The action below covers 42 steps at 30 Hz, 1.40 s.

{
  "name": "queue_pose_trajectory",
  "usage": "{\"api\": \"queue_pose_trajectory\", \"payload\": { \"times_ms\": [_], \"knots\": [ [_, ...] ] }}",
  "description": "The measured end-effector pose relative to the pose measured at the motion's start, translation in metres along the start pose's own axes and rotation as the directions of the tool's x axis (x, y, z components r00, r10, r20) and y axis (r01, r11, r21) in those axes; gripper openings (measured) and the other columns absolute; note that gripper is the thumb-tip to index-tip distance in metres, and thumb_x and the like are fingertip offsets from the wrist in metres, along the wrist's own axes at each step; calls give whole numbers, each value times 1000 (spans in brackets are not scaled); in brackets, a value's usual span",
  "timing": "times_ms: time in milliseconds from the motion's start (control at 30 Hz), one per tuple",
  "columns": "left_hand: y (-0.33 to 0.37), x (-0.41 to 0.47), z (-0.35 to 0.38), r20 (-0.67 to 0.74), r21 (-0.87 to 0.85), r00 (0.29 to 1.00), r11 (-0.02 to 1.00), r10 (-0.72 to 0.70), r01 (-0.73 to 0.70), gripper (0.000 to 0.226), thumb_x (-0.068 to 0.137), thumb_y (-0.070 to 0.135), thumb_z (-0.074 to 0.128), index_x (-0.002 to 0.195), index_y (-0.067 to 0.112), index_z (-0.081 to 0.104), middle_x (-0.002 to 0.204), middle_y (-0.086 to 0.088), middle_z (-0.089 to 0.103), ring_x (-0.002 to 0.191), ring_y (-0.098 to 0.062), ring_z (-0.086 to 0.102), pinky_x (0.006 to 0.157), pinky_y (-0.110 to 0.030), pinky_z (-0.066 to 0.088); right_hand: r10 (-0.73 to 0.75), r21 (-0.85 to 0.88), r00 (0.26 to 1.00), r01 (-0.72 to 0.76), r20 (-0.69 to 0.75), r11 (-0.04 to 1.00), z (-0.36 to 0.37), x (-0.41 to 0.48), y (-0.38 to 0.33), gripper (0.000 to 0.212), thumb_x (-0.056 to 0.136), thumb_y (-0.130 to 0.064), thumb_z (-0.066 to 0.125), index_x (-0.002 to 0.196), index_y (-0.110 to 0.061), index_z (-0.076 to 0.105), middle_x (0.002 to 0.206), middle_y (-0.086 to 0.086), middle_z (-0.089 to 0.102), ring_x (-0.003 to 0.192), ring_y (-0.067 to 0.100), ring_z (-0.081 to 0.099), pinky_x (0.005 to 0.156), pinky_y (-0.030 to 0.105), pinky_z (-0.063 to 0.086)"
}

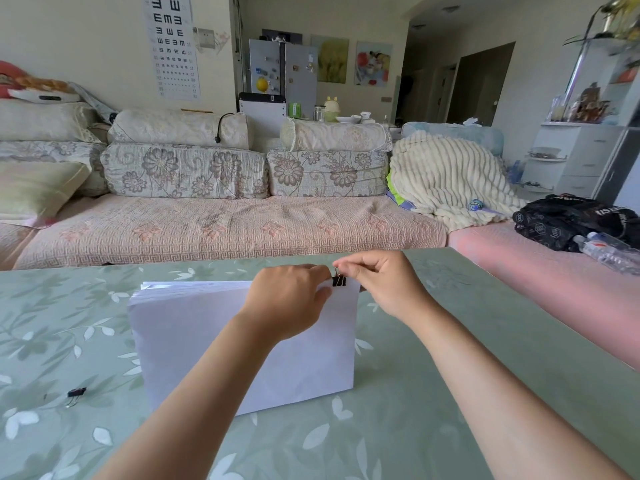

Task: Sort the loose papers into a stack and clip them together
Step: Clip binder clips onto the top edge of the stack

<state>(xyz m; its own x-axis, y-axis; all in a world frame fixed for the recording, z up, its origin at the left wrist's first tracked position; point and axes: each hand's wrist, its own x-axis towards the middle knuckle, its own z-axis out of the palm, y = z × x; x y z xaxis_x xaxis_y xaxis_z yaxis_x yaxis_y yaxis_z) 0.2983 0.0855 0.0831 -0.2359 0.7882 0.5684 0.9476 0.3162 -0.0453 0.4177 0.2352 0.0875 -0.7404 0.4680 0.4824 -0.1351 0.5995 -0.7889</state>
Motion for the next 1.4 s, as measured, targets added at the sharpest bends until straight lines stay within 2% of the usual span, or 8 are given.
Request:
{"api": "queue_pose_trajectory", "payload": {
  "times_ms": [133,300,433,667,833,1033,1200,1400],
  "knots": [
    [0,-2,-3,-22,-10,999,999,31,-31,26,94,45,44,110,32,60,103,7,69,89,-23,66,60,-28,32,70,-182,986,-42,152,982,-7,1,-1,20,87,-30,73,106,-26,77,103,-13,75,101,-6,66,92,19,51],
    [2,-2,-5,-37,-19,998,998,52,-53,23,93,45,46,101,29,61,98,7,68,85,-24,65,58,-28,33,192,-344,950,-100,245,933,-8,1,-7,50,70,-60,78,68,-11,69,56,-1,42,53,12,35,53,30,26],
    [-1,-1,-5,-18,2,998,998,59,-59,27,96,47,42,105,28,60,100,5,68,87,-25,65,60,-30,35,159,-419,957,-45,241,907,0,-3,-7,12,77,-33,80,79,-26,70,65,-4,60,57,13,47,56,29,38],
    [-30,-14,-29,141,138,990,990,17,-37,38,89,48,50,121,29,52,108,2,68,102,-25,63,70,-30,37,230,-473,956,-120,182,873,-2,-1,-12,9,77,-28,79,80,-25,72,80,-3,69,71,13,59,64,28,44],
    [-56,-36,-43,124,176,992,984,-6,-16,29,85,39,51,112,28,56,99,2,69,95,-25,65,63,-29,32,-55,-754,952,272,300,598,27,1,-39,29,81,-34,65,110,-32,66,110,-7,63,108,18,56,91,32,46],
    [-93,-63,-55,126,149,991,988,-48,29,31,86,55,53,102,29,56,93,4,68,91,-25,65,64,-31,39,-16,-692,924,298,382,658,65,4,-59,13,94,-34,55,104,-27,59,107,1,67,101,28,60,81,36,47],
    [-123,-92,-70,92,90,991,992,-98,90,31,86,58,58,91,28,58,84,3,67,85,-26,64,57,-31,32,-31,-780,926,334,375,529,82,3,-71,20,89,-25,50,108,-21,55,109,1,65,104,28,58,81,36,40],
    [-129,-106,-63,-101,165,994,986,45,-28,40,78,63,47,73,25,56,56,6,57,48,-23,59,44,-22,22,-218,-655,864,489,453,576,146,-6,-95,28,88,-21,46,114,-20,52,112,1,66,104,29,60,79,38,43]
  ]
}}
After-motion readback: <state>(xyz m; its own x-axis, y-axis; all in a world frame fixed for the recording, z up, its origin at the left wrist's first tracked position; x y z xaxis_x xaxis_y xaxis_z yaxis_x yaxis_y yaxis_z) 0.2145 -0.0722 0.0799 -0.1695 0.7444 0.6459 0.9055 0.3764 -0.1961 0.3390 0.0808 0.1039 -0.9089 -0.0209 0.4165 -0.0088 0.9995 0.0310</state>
